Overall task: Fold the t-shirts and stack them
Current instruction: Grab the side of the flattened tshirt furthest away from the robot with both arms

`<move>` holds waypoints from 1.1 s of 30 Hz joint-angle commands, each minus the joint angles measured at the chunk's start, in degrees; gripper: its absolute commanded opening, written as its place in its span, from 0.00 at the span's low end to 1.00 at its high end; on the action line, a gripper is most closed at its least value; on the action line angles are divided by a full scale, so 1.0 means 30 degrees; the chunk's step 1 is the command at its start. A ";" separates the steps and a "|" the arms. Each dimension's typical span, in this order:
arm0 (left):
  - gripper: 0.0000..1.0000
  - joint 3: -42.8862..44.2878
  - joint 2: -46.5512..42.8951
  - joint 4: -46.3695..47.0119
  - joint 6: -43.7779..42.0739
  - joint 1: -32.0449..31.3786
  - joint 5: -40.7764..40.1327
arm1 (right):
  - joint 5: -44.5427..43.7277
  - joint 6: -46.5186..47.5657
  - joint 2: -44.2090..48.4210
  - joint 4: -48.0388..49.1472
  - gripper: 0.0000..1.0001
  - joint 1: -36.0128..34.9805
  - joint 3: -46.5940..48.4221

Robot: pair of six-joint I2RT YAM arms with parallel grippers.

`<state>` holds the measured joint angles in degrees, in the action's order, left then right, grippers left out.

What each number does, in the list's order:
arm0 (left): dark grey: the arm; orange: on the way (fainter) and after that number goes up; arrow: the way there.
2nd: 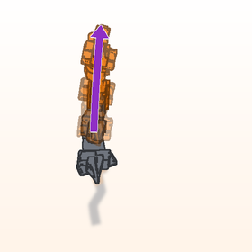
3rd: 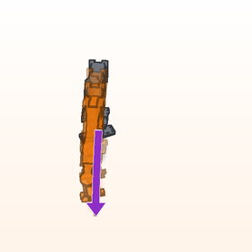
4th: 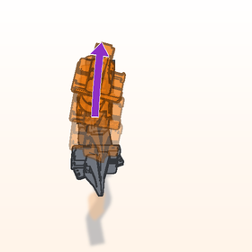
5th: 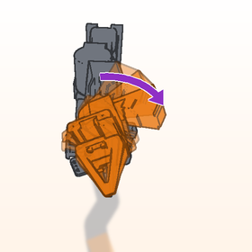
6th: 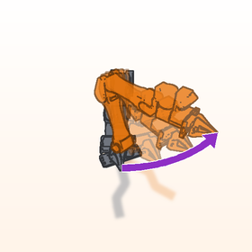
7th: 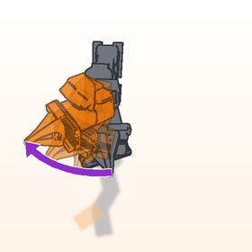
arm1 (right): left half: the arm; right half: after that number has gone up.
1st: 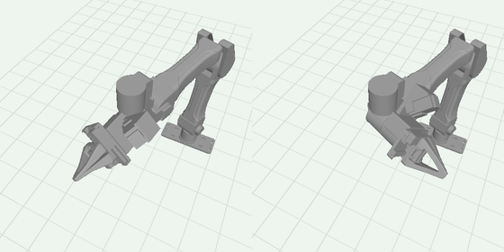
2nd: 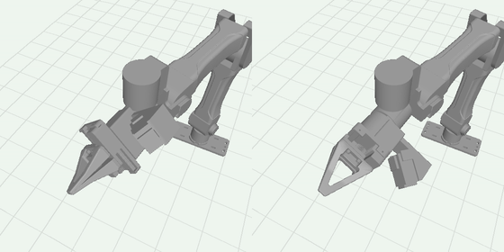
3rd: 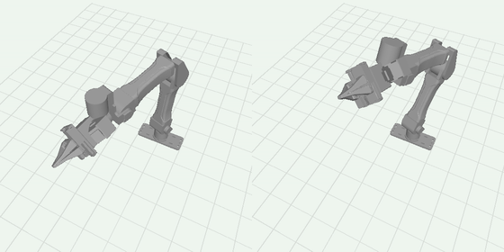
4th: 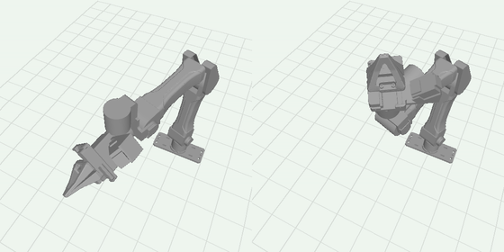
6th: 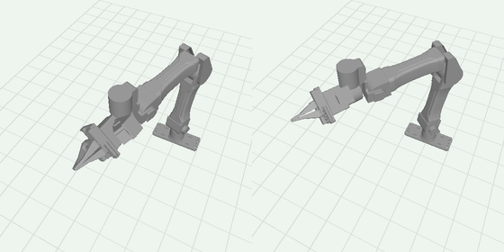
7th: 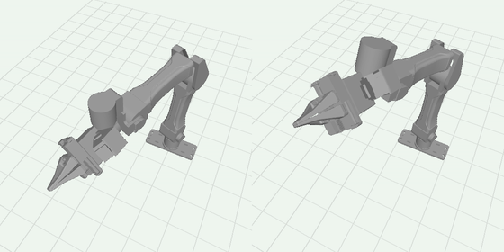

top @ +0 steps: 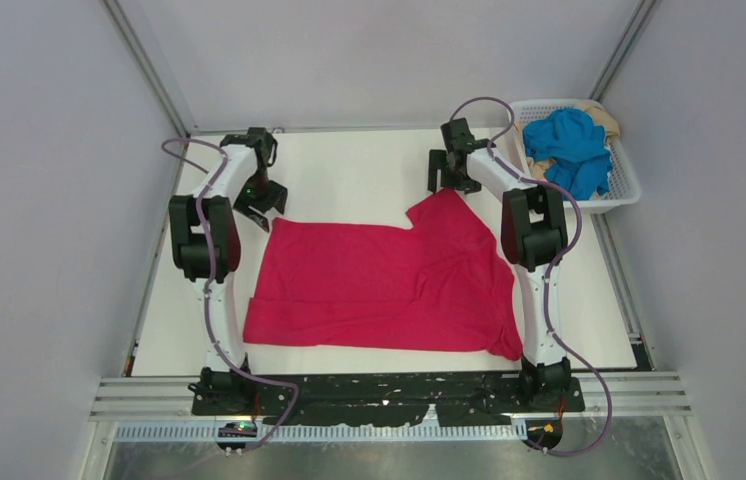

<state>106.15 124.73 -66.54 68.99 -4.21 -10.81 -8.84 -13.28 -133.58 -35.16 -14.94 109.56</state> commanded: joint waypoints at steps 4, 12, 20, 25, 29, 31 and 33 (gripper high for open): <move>0.60 0.1925 0.0719 -0.1559 0.1118 -0.0473 -0.1724 | 0.0078 0.0829 0.1057 -0.0572 0.70 -0.0122 -0.1381; 0.60 0.1960 0.0734 -0.1660 0.1111 -0.0448 -0.1845 | 0.0066 0.1105 0.1023 -0.0419 0.18 -0.0103 -0.0893; 0.59 0.2122 0.0812 -0.1603 0.1089 -0.0473 -0.1768 | -0.2254 0.2759 0.1042 -0.0779 0.06 0.0114 0.1543; 0.58 0.2456 0.1017 -0.1966 0.1352 -0.0503 -0.1857 | -0.2322 0.3648 0.1093 -0.1023 0.06 0.0301 0.2636; 0.58 0.2807 0.1179 -0.2187 0.1652 -0.0712 -0.2168 | -0.2459 0.4128 0.1205 -0.1201 0.06 0.0602 0.2829; 0.58 0.3098 0.1321 -0.2437 0.1811 -0.0828 -0.2420 | -0.2464 0.4279 0.1322 -0.1285 0.06 0.0789 0.2775; 0.58 0.3383 0.1476 -0.2674 0.2034 -0.0896 -0.2505 | -0.2197 0.4950 0.1530 -0.1142 0.06 0.0852 0.2488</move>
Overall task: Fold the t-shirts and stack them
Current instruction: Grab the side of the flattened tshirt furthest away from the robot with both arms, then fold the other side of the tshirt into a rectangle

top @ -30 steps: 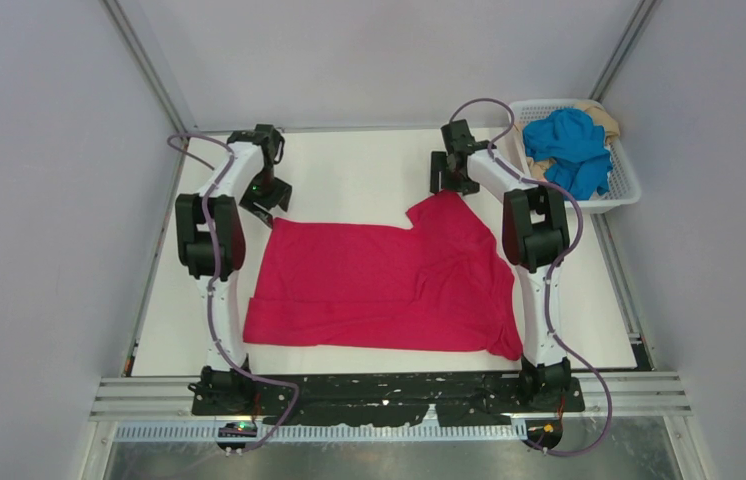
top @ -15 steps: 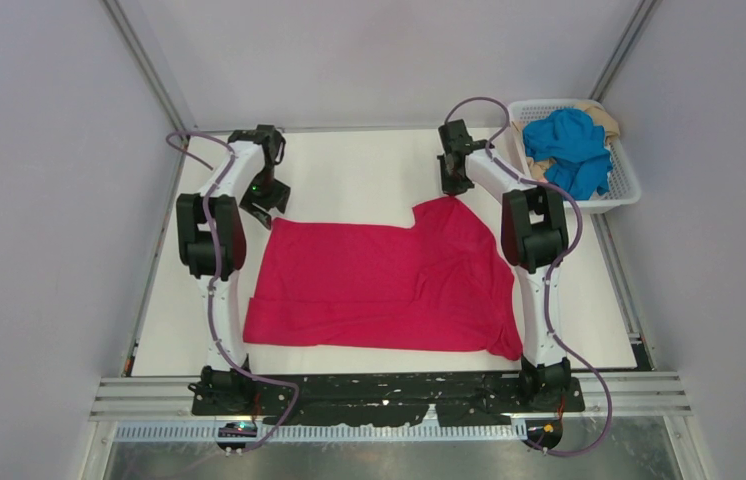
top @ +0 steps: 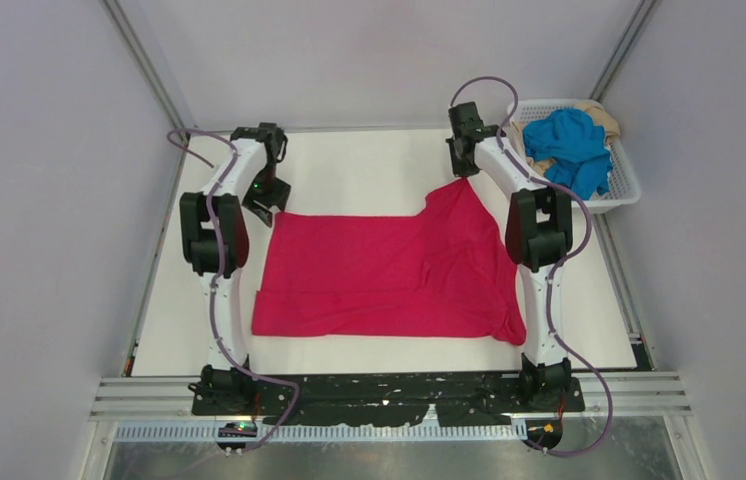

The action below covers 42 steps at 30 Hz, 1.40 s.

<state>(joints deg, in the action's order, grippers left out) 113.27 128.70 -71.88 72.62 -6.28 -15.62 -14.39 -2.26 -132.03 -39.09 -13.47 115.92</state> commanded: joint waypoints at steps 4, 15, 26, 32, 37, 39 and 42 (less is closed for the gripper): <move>0.58 0.1557 0.0372 -0.0561 0.1215 -0.0432 -0.0977 | 0.0895 0.1941 0.1325 0.0598 0.06 0.0382 -0.0236; 0.59 0.3702 0.2928 -0.0680 0.0420 -0.0575 0.0094 | 0.1708 0.2325 0.1805 0.1003 0.06 0.0390 -0.1414; 0.19 0.3084 0.2567 -0.0329 0.0414 -0.0384 0.0091 | 0.1786 0.2383 0.2069 0.1241 0.06 0.0375 -0.1731; 0.00 0.3157 0.2527 -0.0299 -0.0270 -0.0366 0.0550 | 0.1893 0.2481 0.2704 0.1872 0.06 0.0385 -0.2495; 0.00 0.2837 0.1593 0.0013 -0.1719 -0.0431 0.0633 | 0.2892 0.2727 0.4828 0.3391 0.06 0.0391 -0.5124; 0.00 0.2301 0.1018 0.0472 -0.2518 -0.0523 0.0594 | 0.3256 0.3069 0.5812 0.3996 0.06 0.0346 -0.6307; 0.00 0.1355 0.0136 0.0509 -0.3155 -0.0628 0.0524 | 0.3628 0.3107 0.7059 0.5020 0.06 0.0271 -0.8243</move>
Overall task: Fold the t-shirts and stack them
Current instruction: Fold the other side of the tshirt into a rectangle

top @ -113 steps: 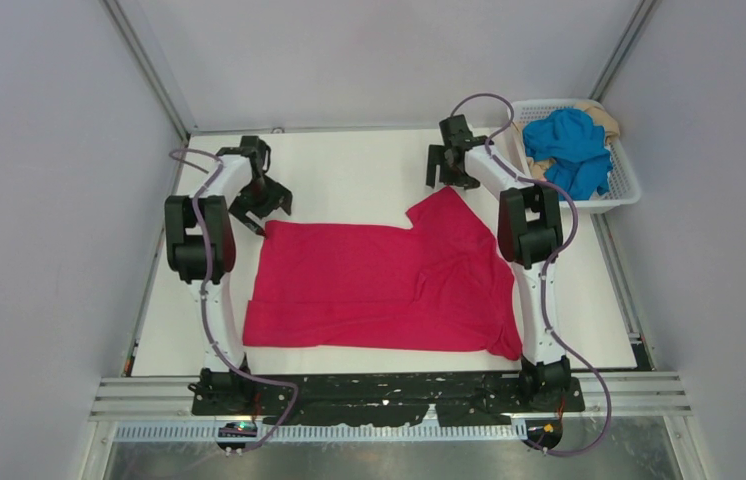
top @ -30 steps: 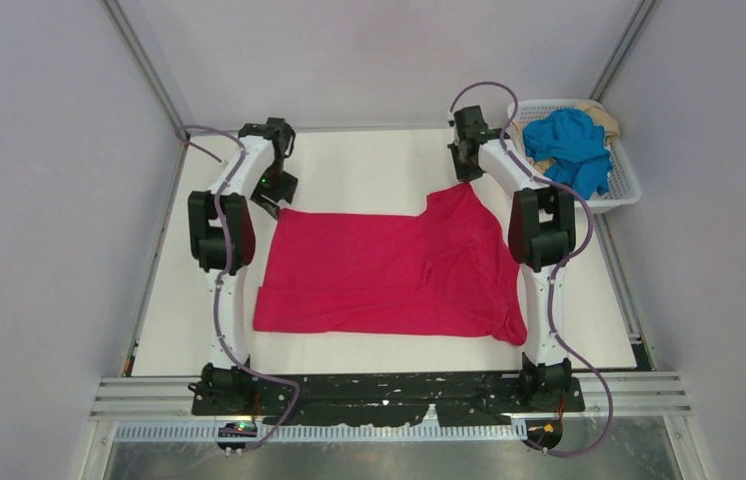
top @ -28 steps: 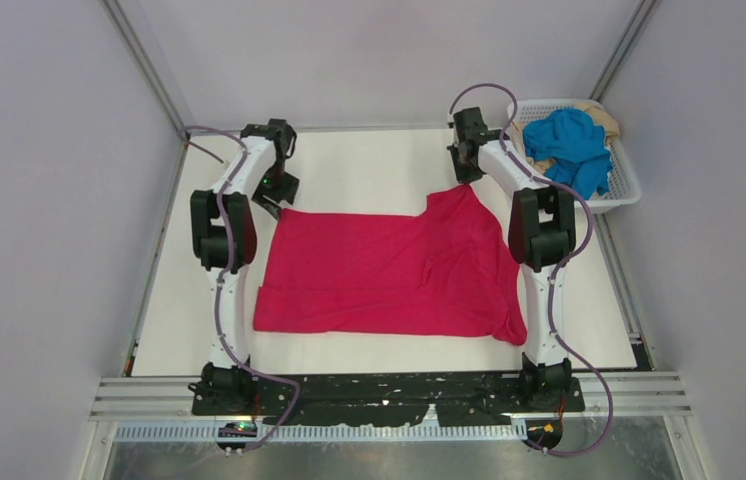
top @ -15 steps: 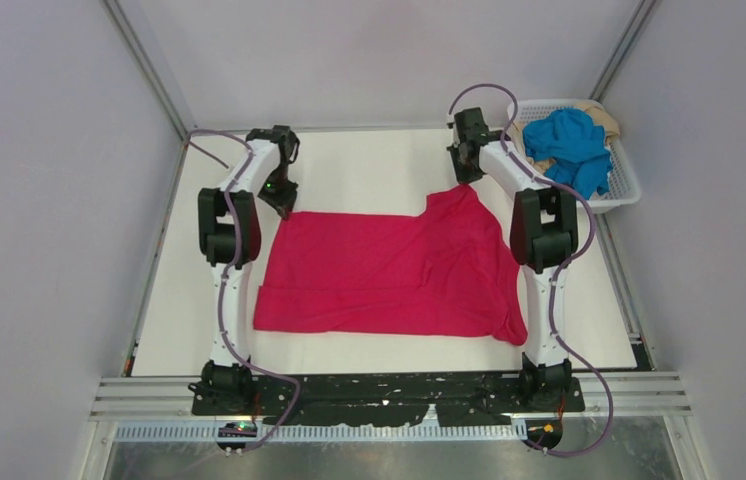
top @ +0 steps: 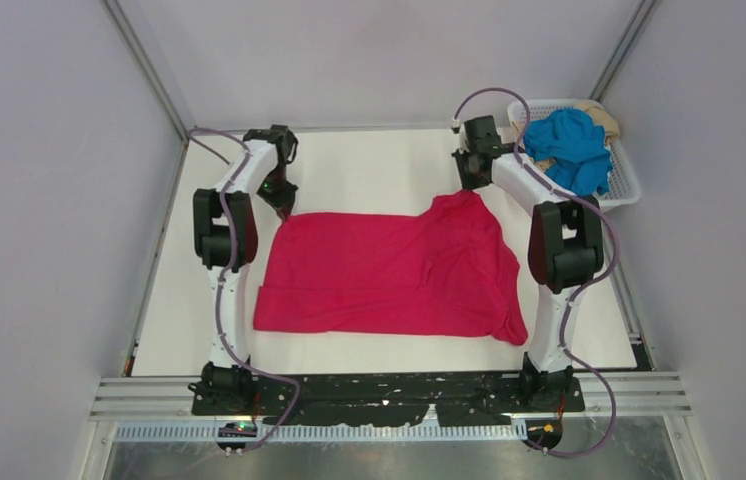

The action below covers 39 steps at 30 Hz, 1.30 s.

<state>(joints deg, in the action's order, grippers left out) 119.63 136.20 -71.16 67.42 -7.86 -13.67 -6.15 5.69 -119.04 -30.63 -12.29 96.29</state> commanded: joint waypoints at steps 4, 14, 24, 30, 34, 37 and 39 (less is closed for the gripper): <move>0.00 -0.2650 -0.3782 0.0738 -0.2309 -0.0109 -0.0452 | 0.1718 0.0165 0.4327 0.3095 0.06 -0.0325 -0.3800; 0.00 -0.6988 -0.7134 0.2810 -0.4971 -0.0536 -0.0639 | 0.0621 -0.0303 0.7638 0.3653 0.06 -0.0981 -0.7167; 0.00 -1.0853 -0.9803 0.4907 -0.5650 -0.0867 -0.0806 | -0.0525 -0.0594 1.1001 0.3095 0.06 -0.1781 -0.9729; 0.00 -1.2762 -1.1163 0.5832 -0.5889 -0.0867 -0.0855 | -0.0974 -0.0992 1.3314 0.2805 0.06 -0.2028 -1.1358; 0.00 -1.3989 -1.2100 0.6576 -0.6271 -0.0951 -0.0434 | -0.1218 -0.1120 1.4618 0.2420 0.06 -0.2279 -1.2179; 0.00 -1.4585 -1.2634 0.6727 -0.6271 -0.1055 -0.0729 | -0.1334 -0.1226 1.5154 0.2273 0.06 -0.2469 -1.2551; 0.00 -1.4662 -1.2784 0.6507 -0.6271 -0.1072 -0.1142 | -0.1404 -0.1276 1.5415 0.2147 0.06 -0.2589 -1.2760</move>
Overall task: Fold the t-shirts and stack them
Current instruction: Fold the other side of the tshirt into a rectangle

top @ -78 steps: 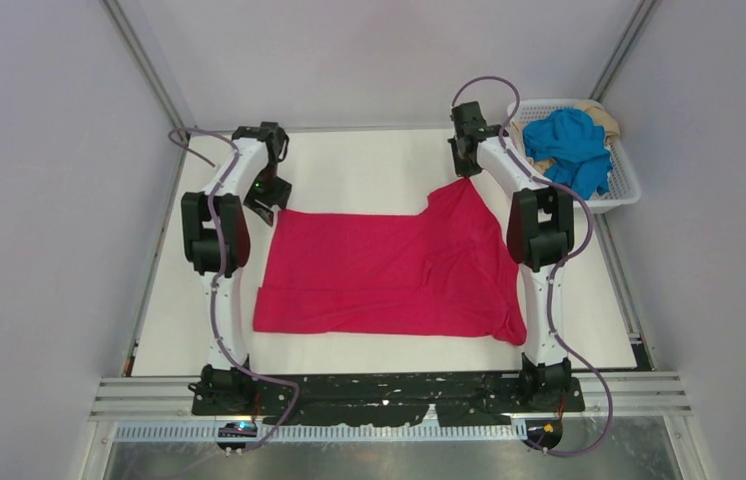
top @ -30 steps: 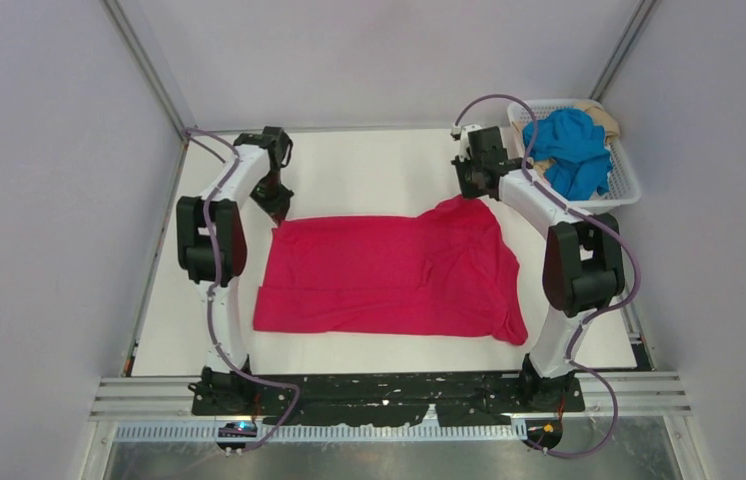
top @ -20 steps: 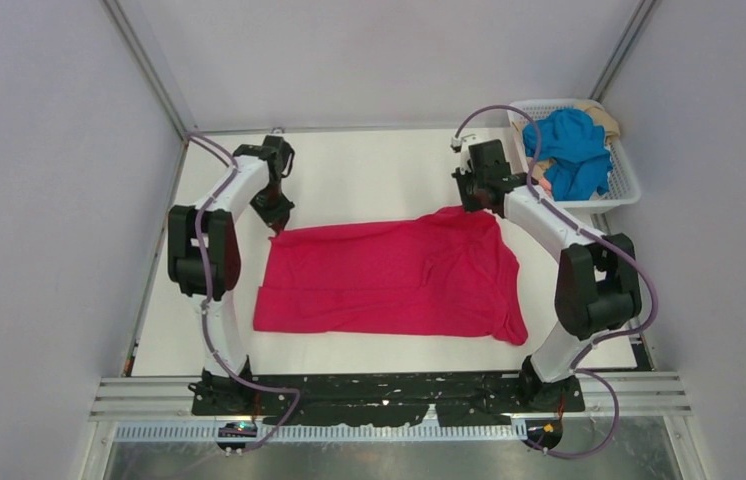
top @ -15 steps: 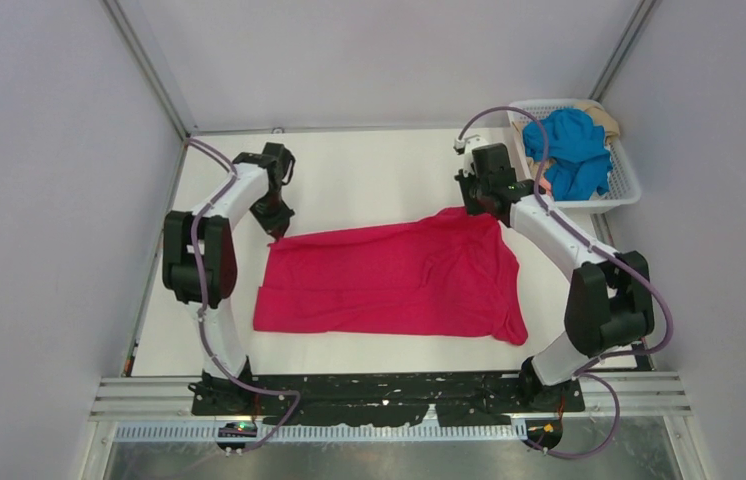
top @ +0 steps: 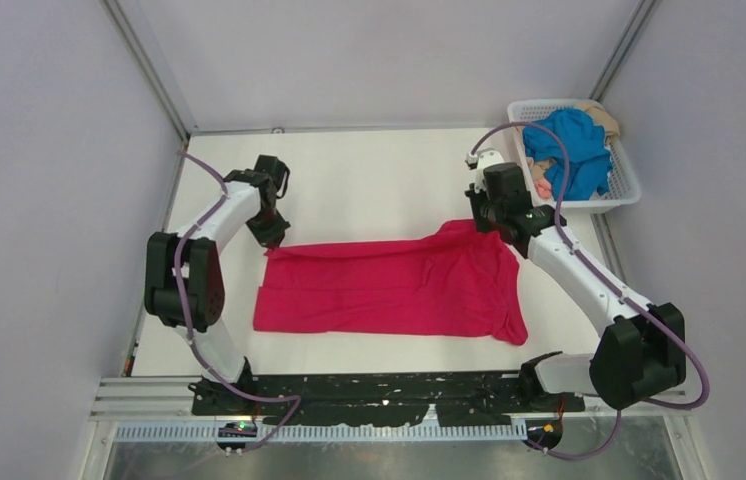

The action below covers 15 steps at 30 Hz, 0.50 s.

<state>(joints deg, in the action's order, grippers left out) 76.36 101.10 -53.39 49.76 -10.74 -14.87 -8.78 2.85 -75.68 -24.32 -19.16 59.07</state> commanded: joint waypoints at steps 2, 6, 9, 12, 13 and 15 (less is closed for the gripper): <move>0.00 -0.0544 -0.1234 0.0520 -0.0385 -0.0111 -0.0922 | -0.0740 -0.0375 0.1217 0.0037 0.06 -0.0408 -0.0617; 0.00 -0.1412 -0.1517 0.1159 -0.0385 -0.0216 -0.0471 | -0.1119 -0.0660 0.1760 -0.0097 0.06 -0.0623 -0.1077; 0.00 -0.1766 -0.1639 0.1229 -0.0268 -0.0440 -0.0609 | -0.1336 -0.0907 0.2293 -0.0202 0.06 -0.0901 -0.1553; 0.00 -0.1910 -0.1747 0.1052 -0.0242 -0.0462 -0.1017 | -0.1731 -0.1153 0.2795 -0.0394 0.06 -0.1180 -0.1924; 0.00 -0.2002 -0.1819 0.1072 -0.0261 -0.0484 -0.1029 | -0.1922 -0.1467 0.3029 -0.0407 0.06 -0.1328 -0.2109; 0.00 -0.2294 -0.2014 0.1181 -0.0267 -0.0503 -0.1016 | -0.2420 -0.1565 0.3292 -0.0554 0.06 -0.1511 -0.2367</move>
<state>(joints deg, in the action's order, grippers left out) 70.52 98.61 -51.22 49.06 -12.03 -15.90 -12.34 0.32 -69.06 -25.82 -22.50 52.90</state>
